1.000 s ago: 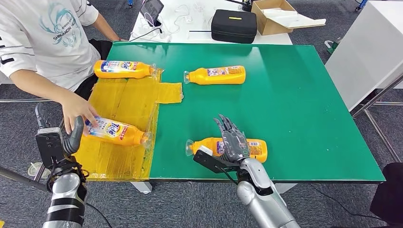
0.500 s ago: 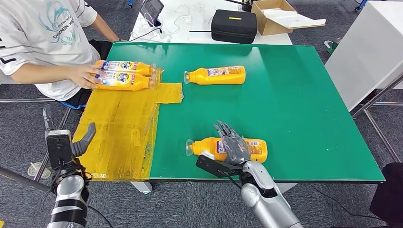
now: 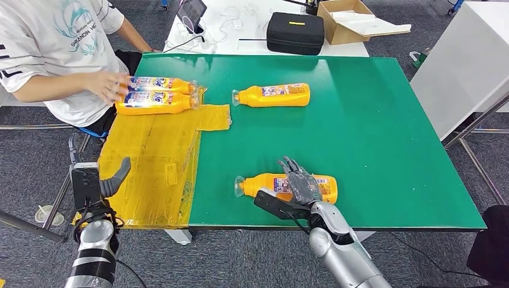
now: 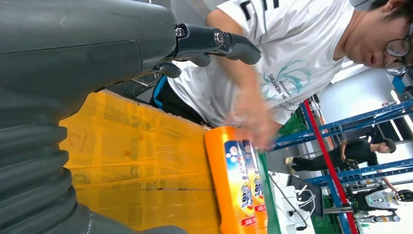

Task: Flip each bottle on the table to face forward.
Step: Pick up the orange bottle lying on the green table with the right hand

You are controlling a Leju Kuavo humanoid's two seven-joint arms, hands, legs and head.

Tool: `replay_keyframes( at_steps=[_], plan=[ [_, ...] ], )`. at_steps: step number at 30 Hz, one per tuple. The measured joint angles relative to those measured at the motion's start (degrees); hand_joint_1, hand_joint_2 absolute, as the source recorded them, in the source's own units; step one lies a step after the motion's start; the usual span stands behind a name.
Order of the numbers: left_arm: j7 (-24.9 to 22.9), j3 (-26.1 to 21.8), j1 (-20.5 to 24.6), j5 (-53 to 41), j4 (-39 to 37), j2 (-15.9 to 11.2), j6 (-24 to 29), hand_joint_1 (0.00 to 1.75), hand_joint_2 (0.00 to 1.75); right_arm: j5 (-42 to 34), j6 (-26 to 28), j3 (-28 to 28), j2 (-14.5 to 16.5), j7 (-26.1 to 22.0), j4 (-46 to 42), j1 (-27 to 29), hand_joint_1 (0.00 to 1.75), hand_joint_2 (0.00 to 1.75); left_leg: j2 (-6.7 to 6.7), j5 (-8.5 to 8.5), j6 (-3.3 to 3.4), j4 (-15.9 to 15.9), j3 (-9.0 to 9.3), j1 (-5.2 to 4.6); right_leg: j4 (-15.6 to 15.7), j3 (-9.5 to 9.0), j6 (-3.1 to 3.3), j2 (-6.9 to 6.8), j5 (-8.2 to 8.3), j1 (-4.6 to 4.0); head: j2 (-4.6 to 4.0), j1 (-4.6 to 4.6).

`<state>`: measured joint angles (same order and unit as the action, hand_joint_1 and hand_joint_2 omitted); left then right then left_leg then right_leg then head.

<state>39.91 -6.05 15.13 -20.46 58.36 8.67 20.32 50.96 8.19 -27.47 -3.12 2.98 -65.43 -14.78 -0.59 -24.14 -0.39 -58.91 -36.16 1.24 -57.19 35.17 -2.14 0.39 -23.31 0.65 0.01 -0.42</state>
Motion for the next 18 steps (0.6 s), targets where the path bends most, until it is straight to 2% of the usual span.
replay_keyframes(
  at_steps=[10, 18],
  plan=[
    [-0.1, 0.0, 0.1, 0.0, -1.2, 0.0, 0.0, 0.0, 1.75, 0.7, -0.5, 0.0, -1.2, 1.0, 1.4, -0.5, 0.0, 1.75, 0.0, 0.0, 0.0, 0.0, 0.01, 0.0, 0.0, 0.01, 0.0, 0.0, 0.0, 0.0, 0.0, 0.0],
    [-0.1, 0.0, 0.0, 0.1, -1.4, 0.0, -0.1, 0.0, 1.75, 1.4, -2.9, 0.1, -2.9, 2.3, 1.4, -1.0, 0.0, 1.75, 0.0, 0.0, 0.01, 0.0, 0.01, 0.0, 0.0, -0.02, -0.01, 0.0, 0.02, 0.0, 0.0, 0.0]
  ],
)
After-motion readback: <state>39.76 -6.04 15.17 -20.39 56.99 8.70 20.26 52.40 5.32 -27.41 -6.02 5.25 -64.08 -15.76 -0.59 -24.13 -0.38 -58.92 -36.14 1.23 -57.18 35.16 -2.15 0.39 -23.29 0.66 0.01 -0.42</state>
